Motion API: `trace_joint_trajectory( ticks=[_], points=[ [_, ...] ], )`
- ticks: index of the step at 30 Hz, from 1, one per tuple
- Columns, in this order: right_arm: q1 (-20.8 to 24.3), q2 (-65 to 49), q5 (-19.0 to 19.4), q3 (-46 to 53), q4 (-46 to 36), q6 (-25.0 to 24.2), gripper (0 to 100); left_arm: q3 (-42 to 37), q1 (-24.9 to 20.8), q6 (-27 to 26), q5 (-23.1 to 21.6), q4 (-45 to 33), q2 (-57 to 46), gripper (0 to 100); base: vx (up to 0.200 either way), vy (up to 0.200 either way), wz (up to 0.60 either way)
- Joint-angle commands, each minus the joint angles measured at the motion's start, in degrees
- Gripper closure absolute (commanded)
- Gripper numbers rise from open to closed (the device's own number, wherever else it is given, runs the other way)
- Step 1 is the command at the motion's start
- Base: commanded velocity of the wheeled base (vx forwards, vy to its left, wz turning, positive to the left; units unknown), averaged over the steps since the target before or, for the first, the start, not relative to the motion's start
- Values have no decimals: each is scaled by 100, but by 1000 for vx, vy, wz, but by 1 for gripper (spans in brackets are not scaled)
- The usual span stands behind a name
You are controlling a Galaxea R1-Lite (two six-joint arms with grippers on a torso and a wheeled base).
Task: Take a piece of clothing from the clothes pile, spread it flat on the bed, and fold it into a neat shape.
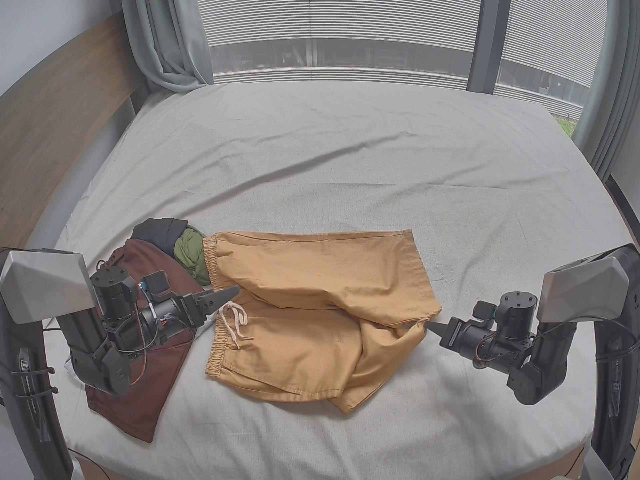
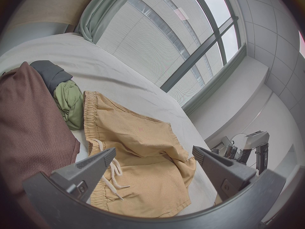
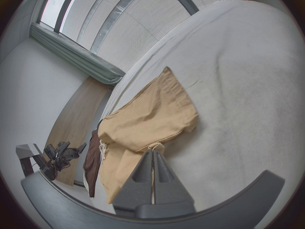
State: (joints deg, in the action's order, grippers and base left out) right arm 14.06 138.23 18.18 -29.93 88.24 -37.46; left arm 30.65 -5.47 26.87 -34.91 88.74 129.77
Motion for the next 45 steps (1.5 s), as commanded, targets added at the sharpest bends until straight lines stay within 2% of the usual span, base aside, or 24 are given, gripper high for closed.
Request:
trace_joint_trajectory(
  ticks=[1, 15, 28, 29, 37, 42, 45],
  points=[
    [-228, 108, 11, -136, 1, 2, 100, 3, 2, 3, 2, 3, -4, 0, 0, 0, 0],
    [-711, 424, 11, -611, 1, 64, 100, 11, 2, 3, 2, 3, 5, 0, 0, 0, 0],
    [-685, 530, 19, -760, 9, 55, 100, 3, 11, 3, 2, 3, 22, 0, 0, 0, 0],
    [-685, 521, 19, -751, 18, 55, 0, 3, 11, 3, 2, 3, 22, 0, 0, 0, 0],
    [-562, 125, 19, -303, 9, 90, 0, -24, 38, -15, -7, 3, 40, 0, 0, 0, 0],
    [-254, 81, 63, 259, 1, 494, 0, -41, 38, -24, -7, 3, 75, 0, 0, 0, 0],
    [-70, 117, 134, 479, 1, 573, 0, -59, 46, -33, -7, 3, 101, 0, 0, 0, 0]
  ],
)
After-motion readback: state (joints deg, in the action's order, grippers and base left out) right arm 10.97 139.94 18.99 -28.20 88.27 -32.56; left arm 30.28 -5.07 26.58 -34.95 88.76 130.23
